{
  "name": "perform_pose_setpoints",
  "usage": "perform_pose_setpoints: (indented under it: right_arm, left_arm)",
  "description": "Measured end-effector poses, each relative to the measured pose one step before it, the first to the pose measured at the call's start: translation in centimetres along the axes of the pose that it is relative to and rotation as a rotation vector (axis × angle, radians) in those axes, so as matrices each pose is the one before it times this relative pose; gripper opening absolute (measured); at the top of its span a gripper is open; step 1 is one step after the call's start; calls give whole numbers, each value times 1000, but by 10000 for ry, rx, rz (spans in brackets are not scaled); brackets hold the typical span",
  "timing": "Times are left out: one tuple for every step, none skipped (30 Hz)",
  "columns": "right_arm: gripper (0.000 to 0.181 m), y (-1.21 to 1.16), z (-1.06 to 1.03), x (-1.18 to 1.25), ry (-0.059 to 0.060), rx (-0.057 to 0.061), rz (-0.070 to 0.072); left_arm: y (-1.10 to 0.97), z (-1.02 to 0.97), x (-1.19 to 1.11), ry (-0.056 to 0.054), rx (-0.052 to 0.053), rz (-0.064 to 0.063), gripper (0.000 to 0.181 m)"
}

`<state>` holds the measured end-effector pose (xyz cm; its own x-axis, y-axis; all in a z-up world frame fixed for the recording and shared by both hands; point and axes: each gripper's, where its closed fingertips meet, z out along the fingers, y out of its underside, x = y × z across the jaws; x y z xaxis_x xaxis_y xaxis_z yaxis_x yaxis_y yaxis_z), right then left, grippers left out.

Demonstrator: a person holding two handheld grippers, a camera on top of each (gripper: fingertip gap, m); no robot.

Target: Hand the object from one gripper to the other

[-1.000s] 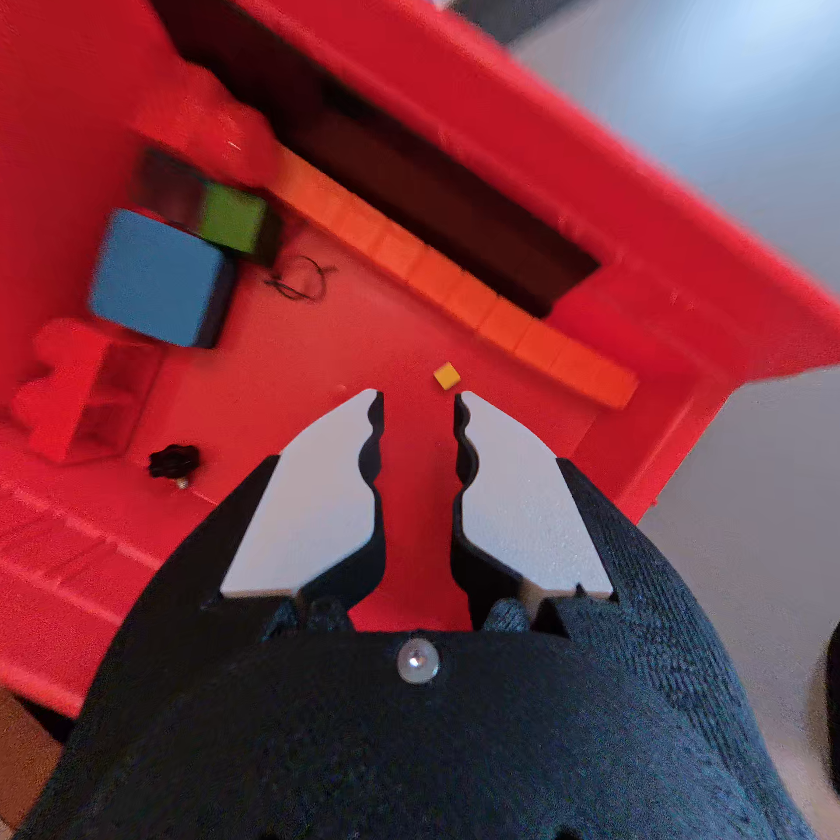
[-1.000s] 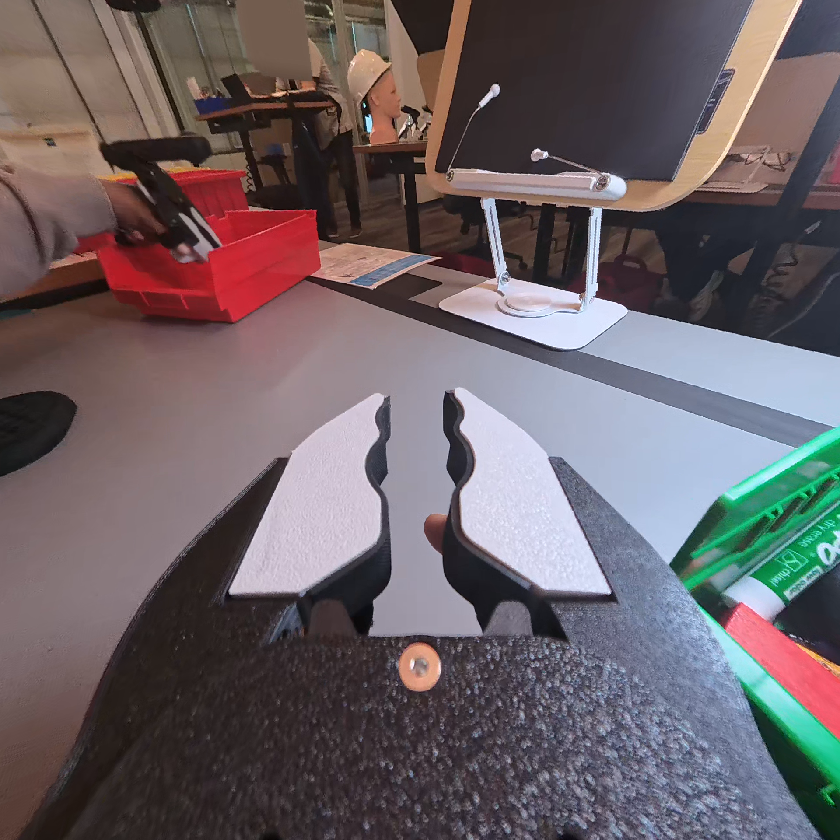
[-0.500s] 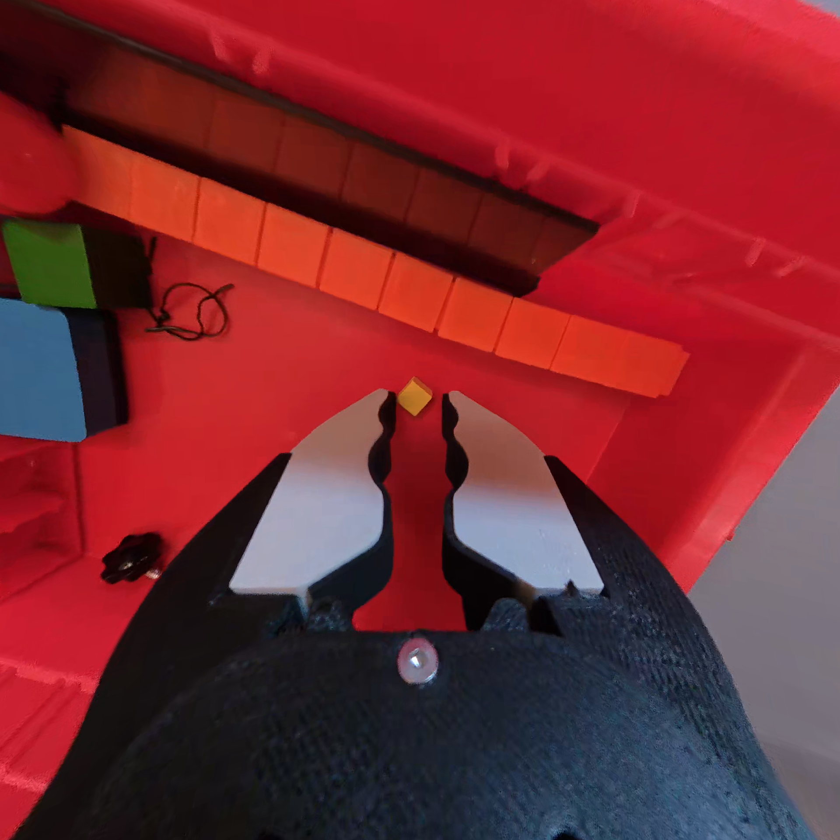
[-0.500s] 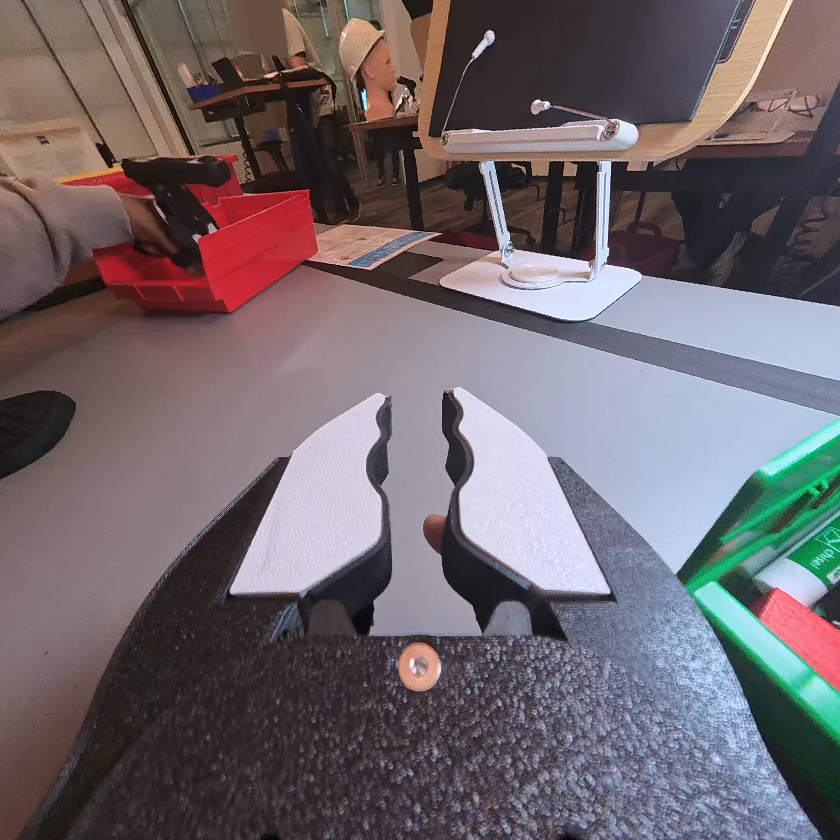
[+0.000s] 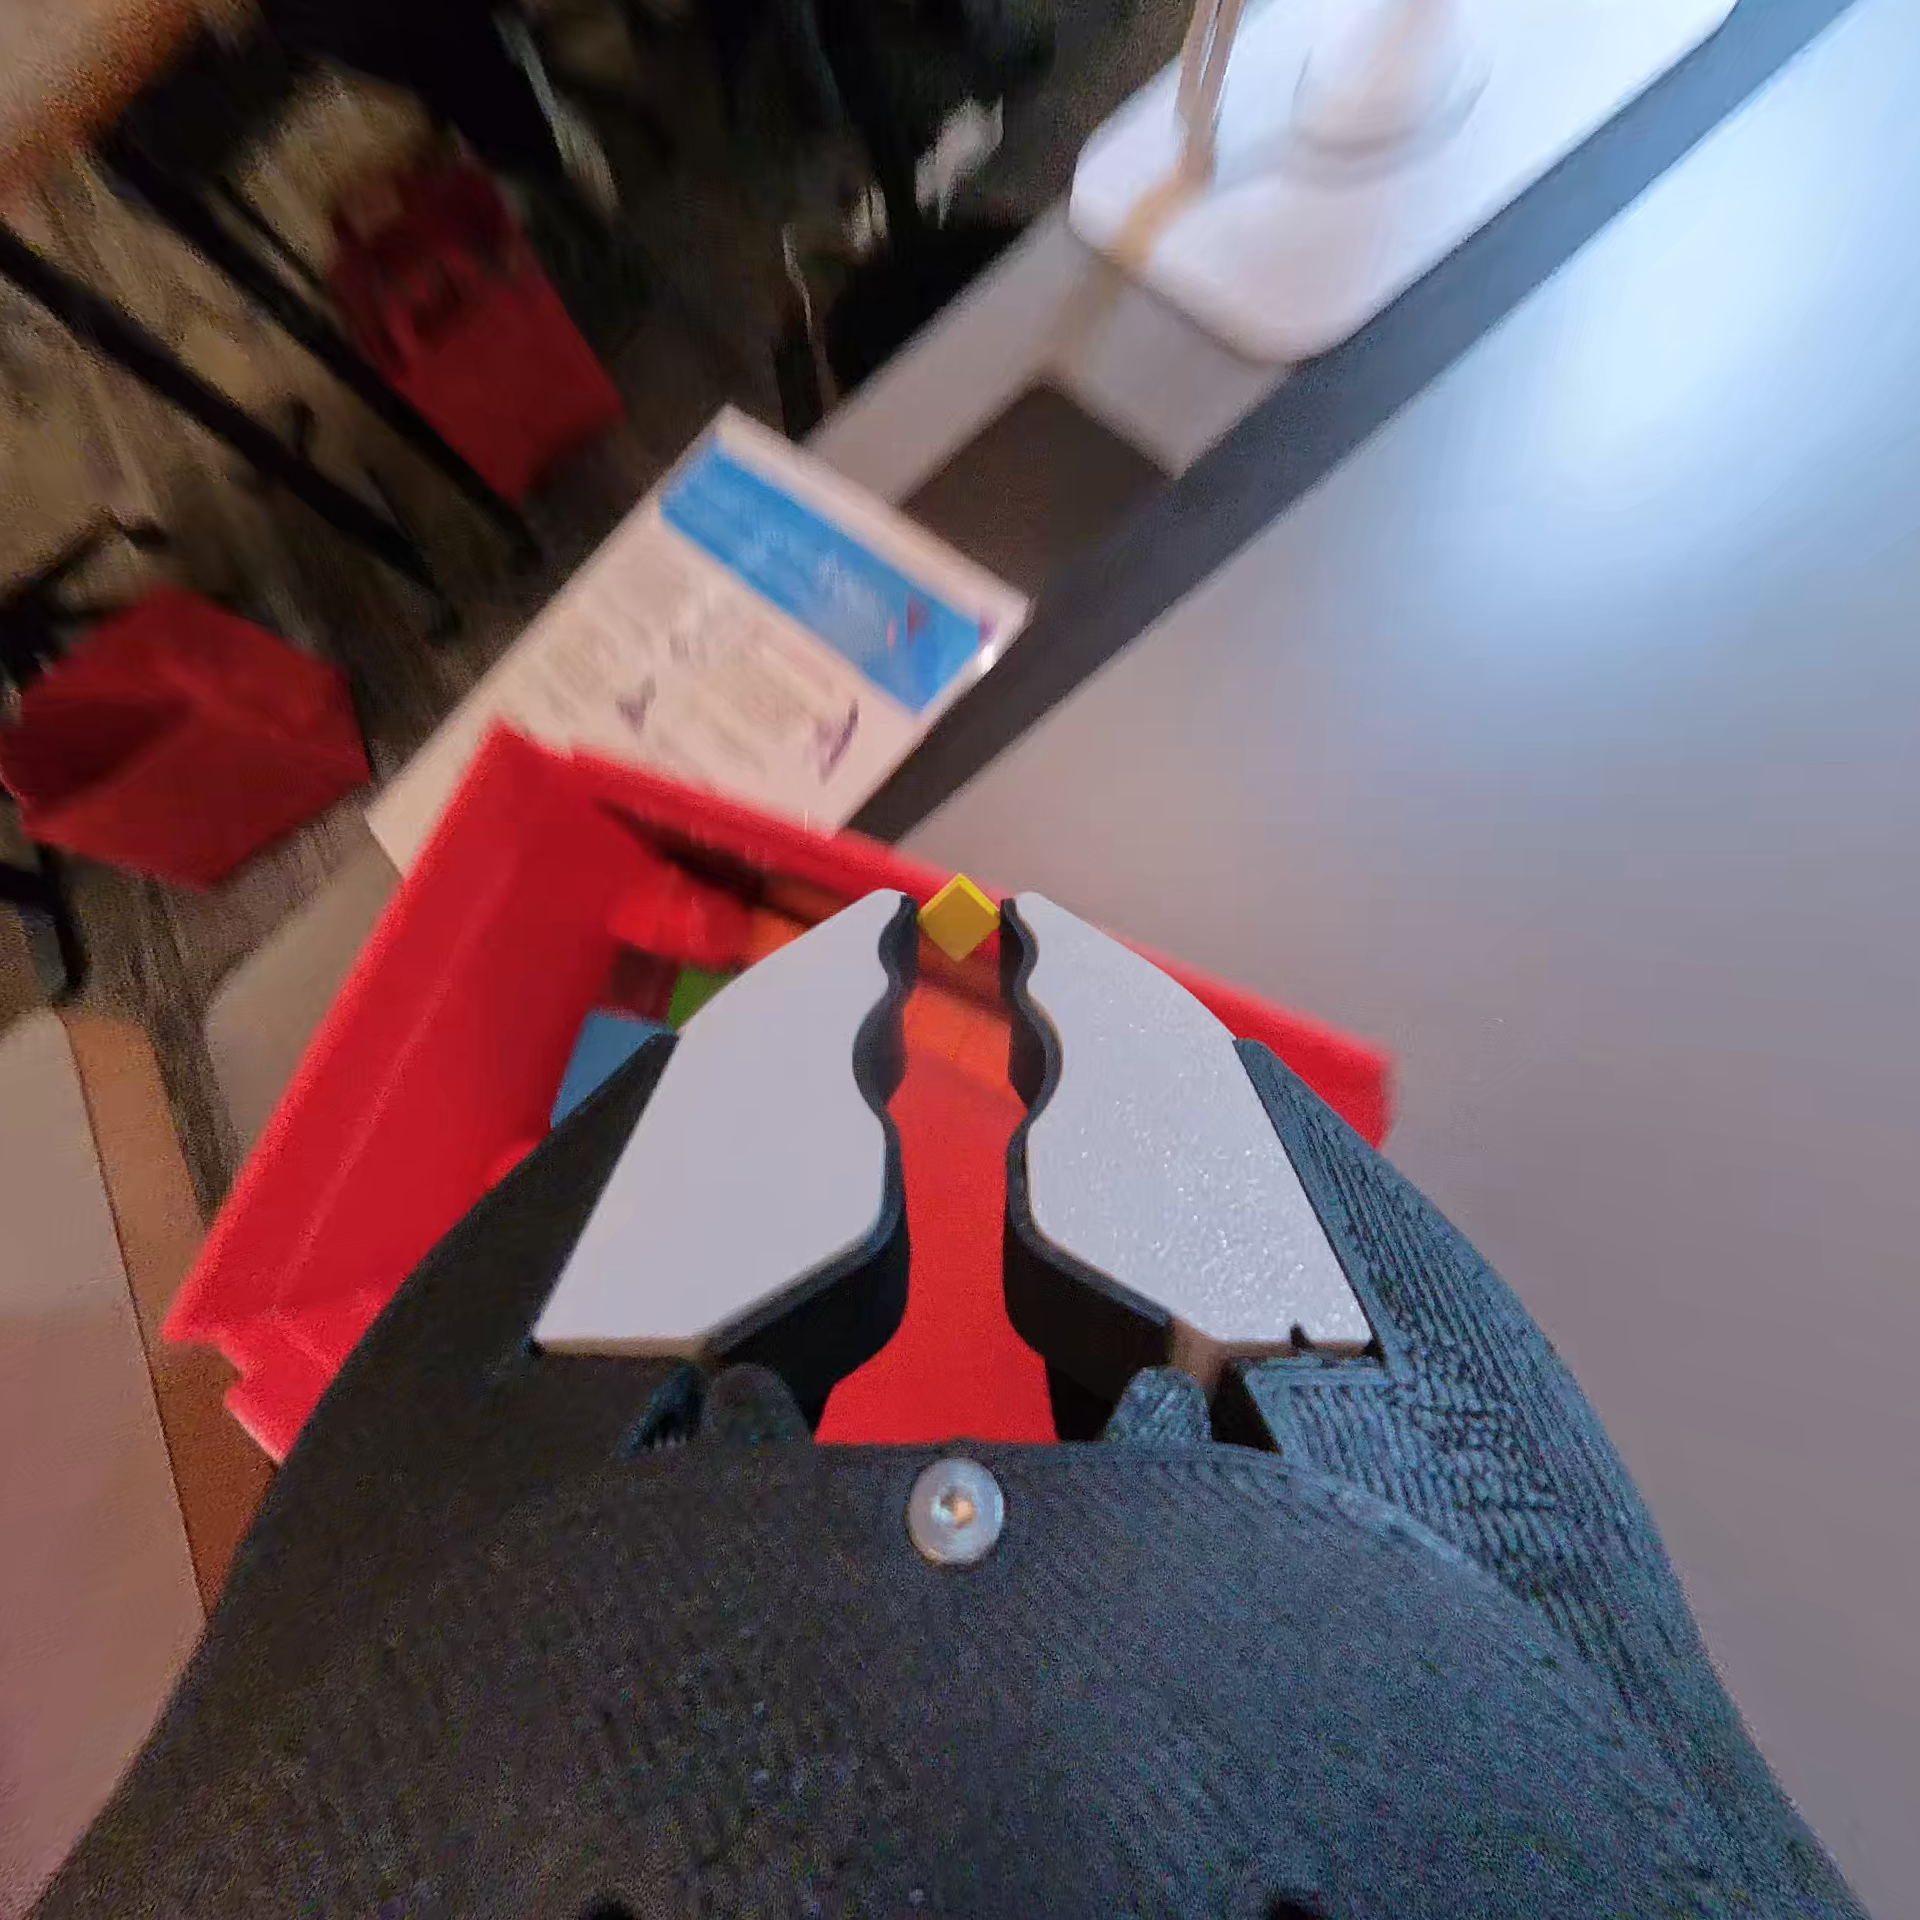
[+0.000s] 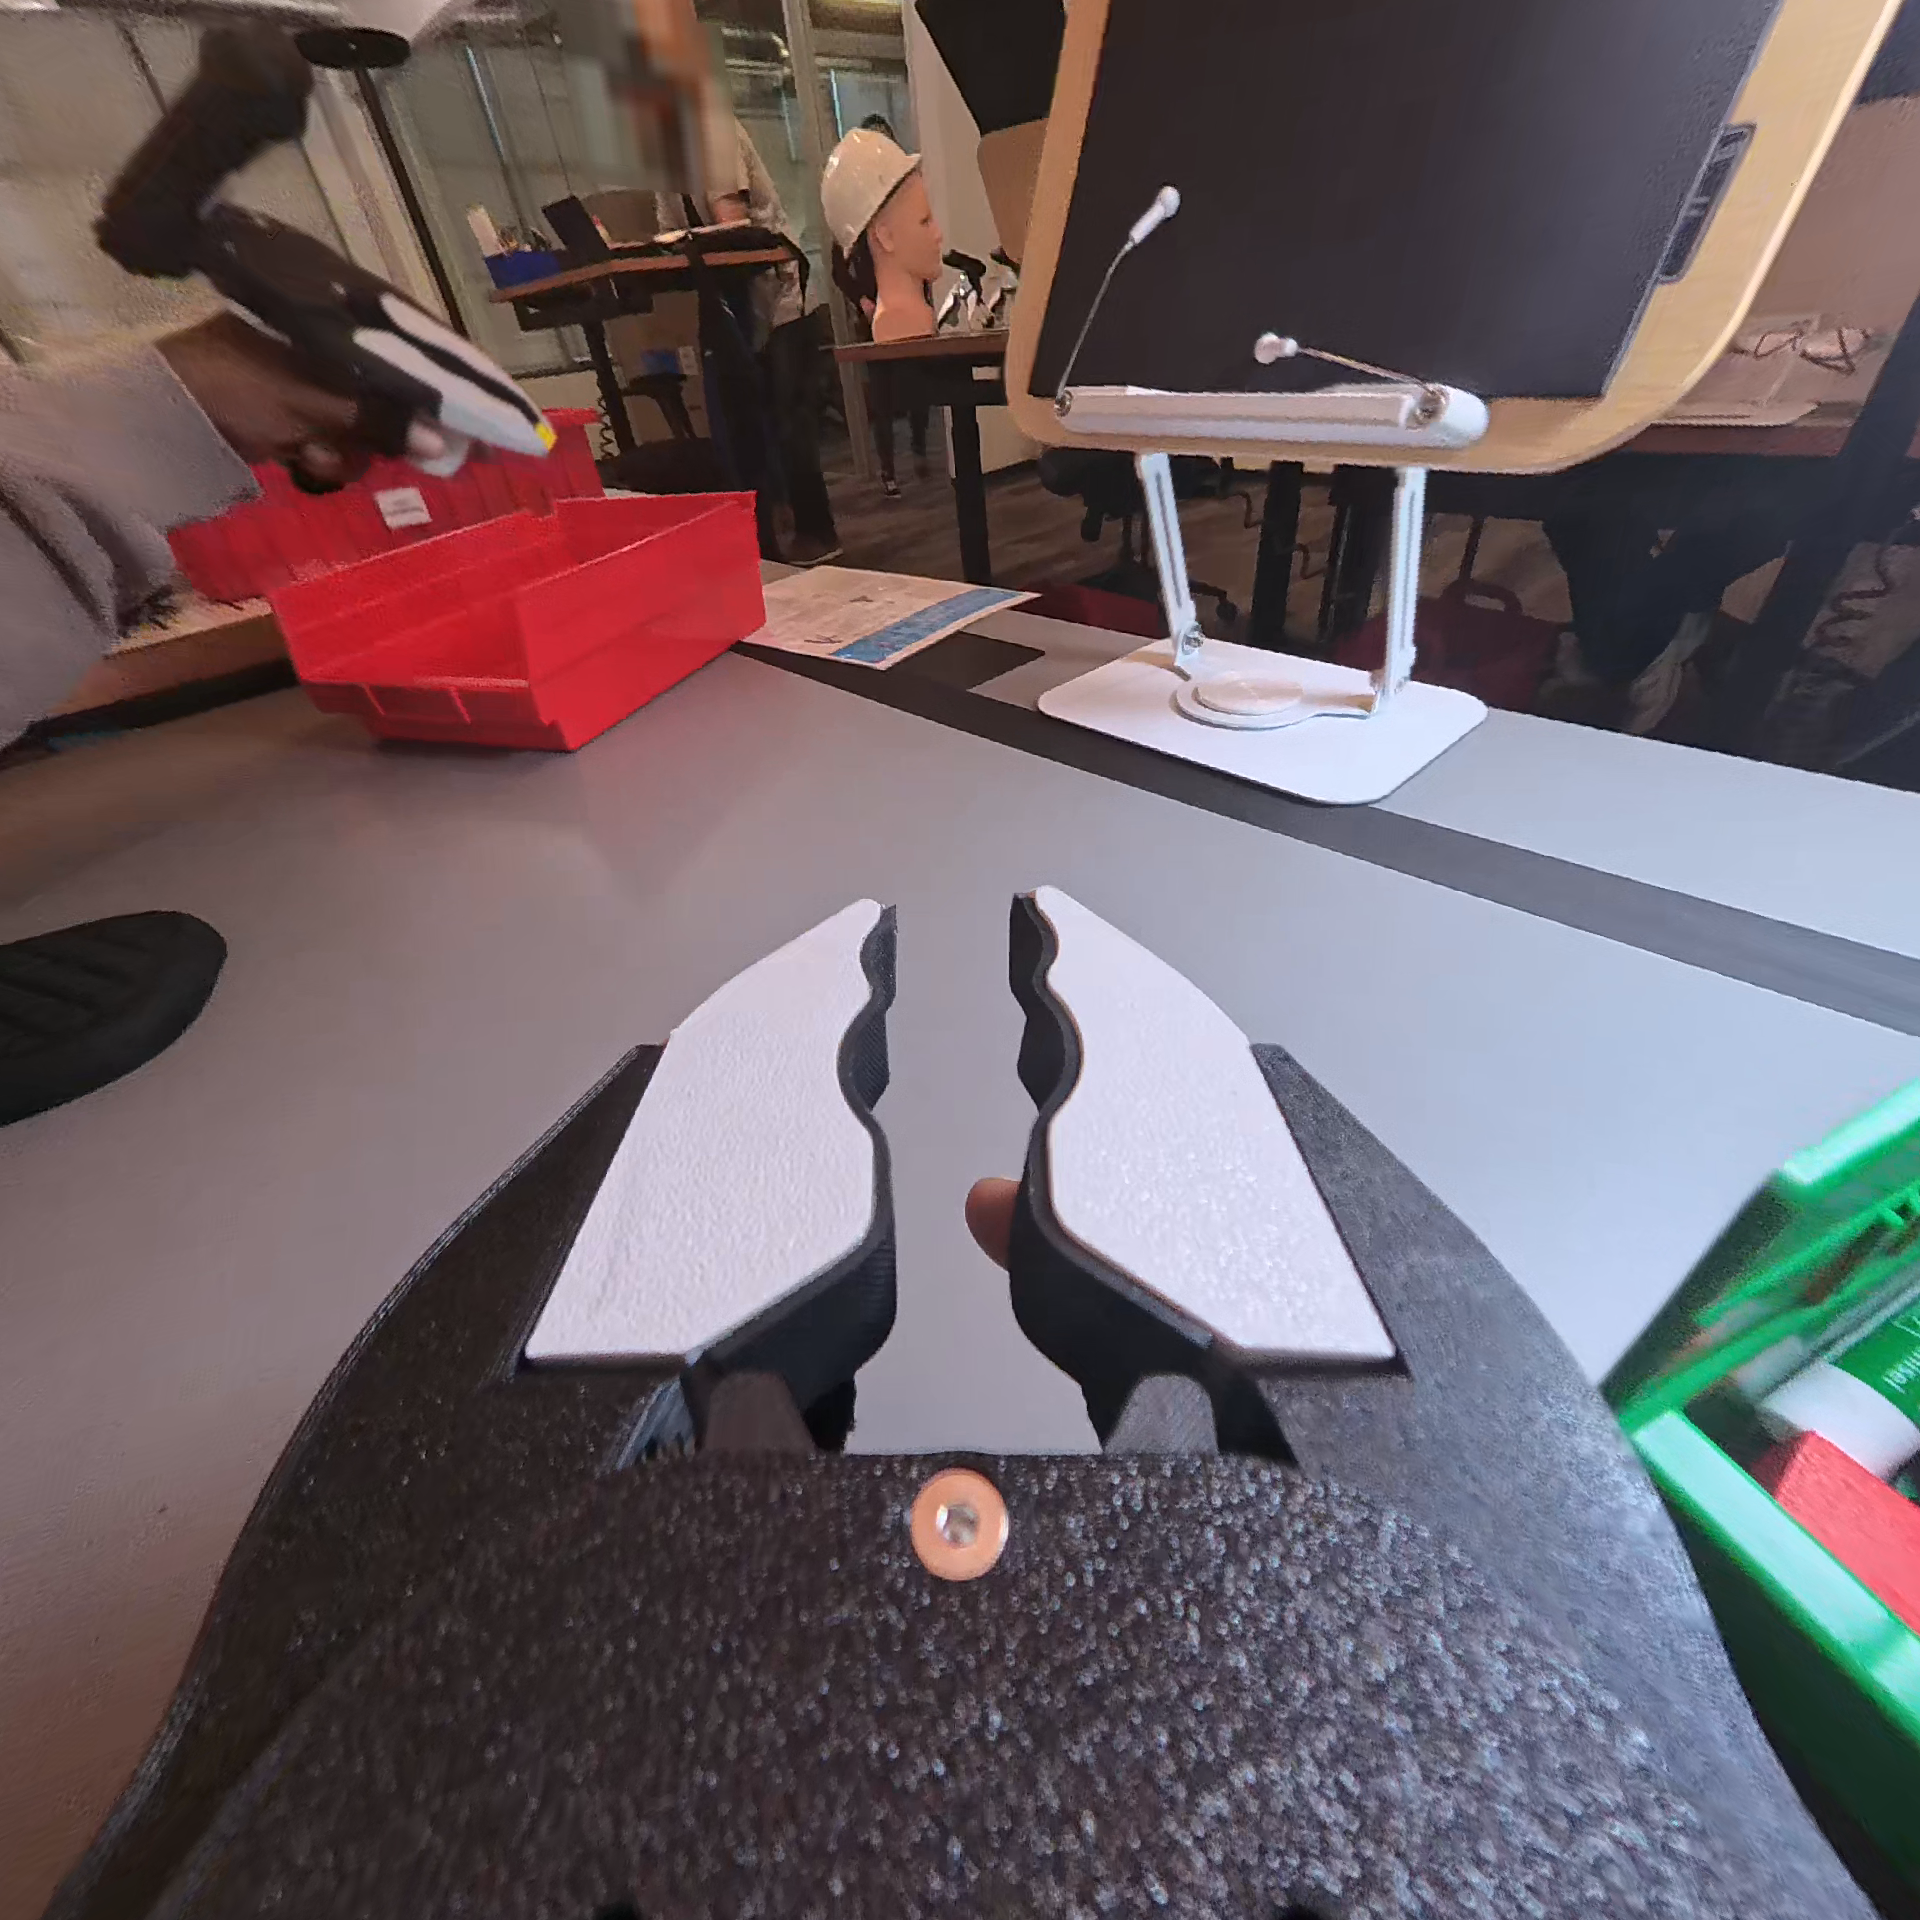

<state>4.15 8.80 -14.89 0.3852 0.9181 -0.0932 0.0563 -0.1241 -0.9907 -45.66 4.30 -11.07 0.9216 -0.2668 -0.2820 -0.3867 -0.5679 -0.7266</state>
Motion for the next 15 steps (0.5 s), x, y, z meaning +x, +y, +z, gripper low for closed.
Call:
perform_pose_setpoints:
  right_arm:
    - [21, -252, 128, -522, -107, 53, -177]
    - [21, -310, 141, -586, -100, 59, -243]
    - [21, -337, 143, -590, -77, 40, -300]
    - [21, -327, 200, -603, -78, -12, -332]
    - [21, -375, 246, -564, -56, -37, -330]
    - [21, -477, 296, -538, -46, -26, -316]
    - [21, -596, 350, -565, -91, 1, -303]
    - [21, -705, 405, -537, -98, 32, -275]
    - [21, -829, 484, -415, -51, 80, -237]
    - [21, -857, 539, -377, -46, 114, -211]
    - [23, -821, 587, -355, -65, 120, -173]
    - [25, -700, 604, -329, -76, 123, -106]
    - [27, -561, 555, -297, -65, 171, -54]
    - [29, -372, 451, -164, 41, 221, -49]
    - [30, -93, 296, -87, 117, 265, -131]
  left_arm:
    - [-2379, -1281, 1177, 28, 809, 76, 15]
    - [-2274, -988, 1533, 157, 708, 115, 15]
    - [-2168, -674, 1883, 292, 648, 110, 15]
    - [-2040, -352, 2235, 432, 621, 57, 15]
    - [-1878, -24, 2534, 577, 591, -18, 15]
    - [-1693, 292, 2776, 685, 578, -85, 15]
    - [-1484, 603, 2801, 690, 586, -121, 15]
    - [-1173, 898, 2785, 707, 530, -131, 15]
    - [-873, 1140, 2673, 722, 500, -192, 15]
    - [-622, 1313, 2421, 688, 512, -304, 15]
    - [-307, 1424, 2034, 615, 502, -438, 15]
    - [-11, 1397, 1647, 549, 508, -548, 15]
    - [324, 1276, 1227, 470, 451, -658, 15]
    - [650, 1063, 785, 369, 367, -739, 15]
    - [815, 812, 475, 349, 355, -749, 15]
